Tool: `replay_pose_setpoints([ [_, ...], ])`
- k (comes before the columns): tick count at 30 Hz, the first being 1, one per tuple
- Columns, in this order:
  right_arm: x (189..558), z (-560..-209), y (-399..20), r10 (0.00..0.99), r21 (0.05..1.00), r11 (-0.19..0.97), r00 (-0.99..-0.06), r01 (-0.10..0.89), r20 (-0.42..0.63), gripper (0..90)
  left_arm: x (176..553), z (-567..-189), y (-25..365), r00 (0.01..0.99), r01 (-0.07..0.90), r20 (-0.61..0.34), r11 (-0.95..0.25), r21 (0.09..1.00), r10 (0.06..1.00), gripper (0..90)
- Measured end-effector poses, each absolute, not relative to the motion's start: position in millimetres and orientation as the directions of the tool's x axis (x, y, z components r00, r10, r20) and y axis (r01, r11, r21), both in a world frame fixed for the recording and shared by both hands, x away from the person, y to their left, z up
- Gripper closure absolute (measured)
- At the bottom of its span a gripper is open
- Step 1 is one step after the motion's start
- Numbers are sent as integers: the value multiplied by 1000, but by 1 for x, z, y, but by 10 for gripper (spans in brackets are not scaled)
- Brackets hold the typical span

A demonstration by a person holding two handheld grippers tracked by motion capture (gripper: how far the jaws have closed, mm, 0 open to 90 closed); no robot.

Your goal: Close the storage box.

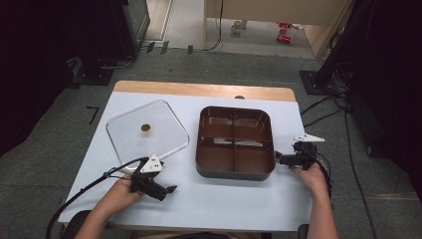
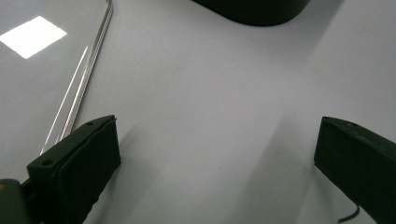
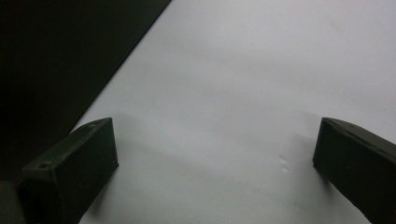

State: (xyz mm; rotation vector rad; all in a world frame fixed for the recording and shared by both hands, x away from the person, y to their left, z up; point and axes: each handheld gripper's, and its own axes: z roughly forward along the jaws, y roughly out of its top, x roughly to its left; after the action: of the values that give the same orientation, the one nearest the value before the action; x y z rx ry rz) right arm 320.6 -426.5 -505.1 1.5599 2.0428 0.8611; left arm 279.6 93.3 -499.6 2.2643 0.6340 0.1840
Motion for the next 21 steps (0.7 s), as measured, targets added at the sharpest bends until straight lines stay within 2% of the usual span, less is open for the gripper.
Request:
replay_pose_setpoints([
  [13,321,-505,-426,960,697,177,-277,695,32,0,279,-499,92,866,381,-48,-595,708,497,0],
  [14,321,-505,-426,960,697,177,-277,695,33,0,278,-499,92,864,375,-32,-599,707,503,16],
  [16,321,-505,-426,960,697,177,-277,695,33,0,278,-498,93,864,364,-10,-609,705,504,105],
  [17,321,-505,-427,960,697,177,-277,695,33,0,279,-496,96,863,366,-10,-610,702,506,105],
  [18,321,-505,-426,960,697,177,-277,695,33,0,283,-493,98,855,381,-17,-605,699,519,174],
  [21,320,-505,-426,960,697,177,-277,695,33,0,287,-489,102,838,393,-5,-598,698,545,175],
])
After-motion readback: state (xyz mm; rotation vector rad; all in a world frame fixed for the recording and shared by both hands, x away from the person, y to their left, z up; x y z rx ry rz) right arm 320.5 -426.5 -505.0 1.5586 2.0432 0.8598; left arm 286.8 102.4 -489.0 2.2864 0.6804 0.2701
